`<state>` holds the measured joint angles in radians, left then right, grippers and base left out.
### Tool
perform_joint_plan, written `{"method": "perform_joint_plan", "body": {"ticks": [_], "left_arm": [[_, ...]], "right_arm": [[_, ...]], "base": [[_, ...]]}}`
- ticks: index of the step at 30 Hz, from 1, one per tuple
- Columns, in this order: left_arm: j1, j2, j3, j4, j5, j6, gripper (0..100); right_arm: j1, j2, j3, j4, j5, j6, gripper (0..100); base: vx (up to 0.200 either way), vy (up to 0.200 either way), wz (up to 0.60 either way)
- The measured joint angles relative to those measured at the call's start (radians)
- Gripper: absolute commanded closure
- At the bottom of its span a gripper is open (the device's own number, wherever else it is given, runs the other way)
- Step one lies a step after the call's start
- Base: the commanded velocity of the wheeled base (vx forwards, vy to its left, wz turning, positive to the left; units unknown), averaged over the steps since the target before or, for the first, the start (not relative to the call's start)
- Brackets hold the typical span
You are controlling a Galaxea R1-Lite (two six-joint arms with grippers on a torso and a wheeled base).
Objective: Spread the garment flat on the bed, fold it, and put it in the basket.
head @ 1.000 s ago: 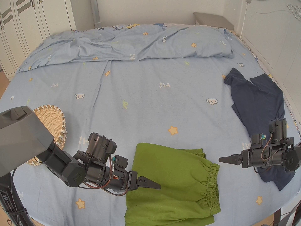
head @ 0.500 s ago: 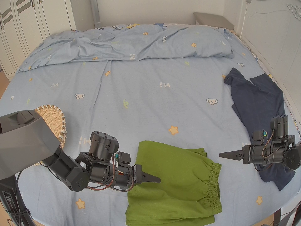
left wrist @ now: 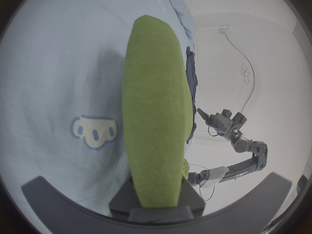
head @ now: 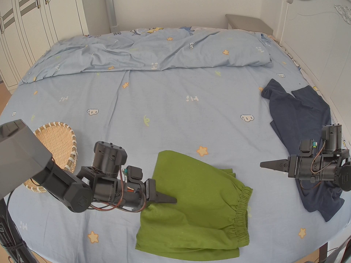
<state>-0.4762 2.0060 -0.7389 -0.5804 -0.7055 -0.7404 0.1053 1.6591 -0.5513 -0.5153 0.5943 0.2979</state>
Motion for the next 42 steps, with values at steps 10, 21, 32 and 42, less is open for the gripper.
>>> {"method": "perform_joint_plan", "body": {"ticks": [10, 21, 32, 42], "left_arm": [[0.111, -0.129, -0.178, 0.447, 0.000, 0.155, 100], [0.206, -0.181, -0.497, 0.945, 0.000, 0.368, 100], [0.253, -0.197, -0.567, 0.979, 0.000, 0.403, 100], [0.249, -0.200, -0.563, 0.979, 0.000, 0.409, 100]], "right_arm": [[-0.009, -0.027, -0.018, 0.050, 0.001, 0.017, 0], [-0.010, -0.056, -0.033, 0.079, 0.000, 0.022, 0], [-0.012, -0.073, -0.036, 0.083, -0.001, 0.023, 0], [-0.020, -0.077, -0.037, 0.082, 0.000, 0.022, 0]], "base": [[0.000, 0.060, 0.00], [0.000, 0.200, 0.00], [0.000, 0.200, 0.00], [0.000, 0.200, 0.00]]}}
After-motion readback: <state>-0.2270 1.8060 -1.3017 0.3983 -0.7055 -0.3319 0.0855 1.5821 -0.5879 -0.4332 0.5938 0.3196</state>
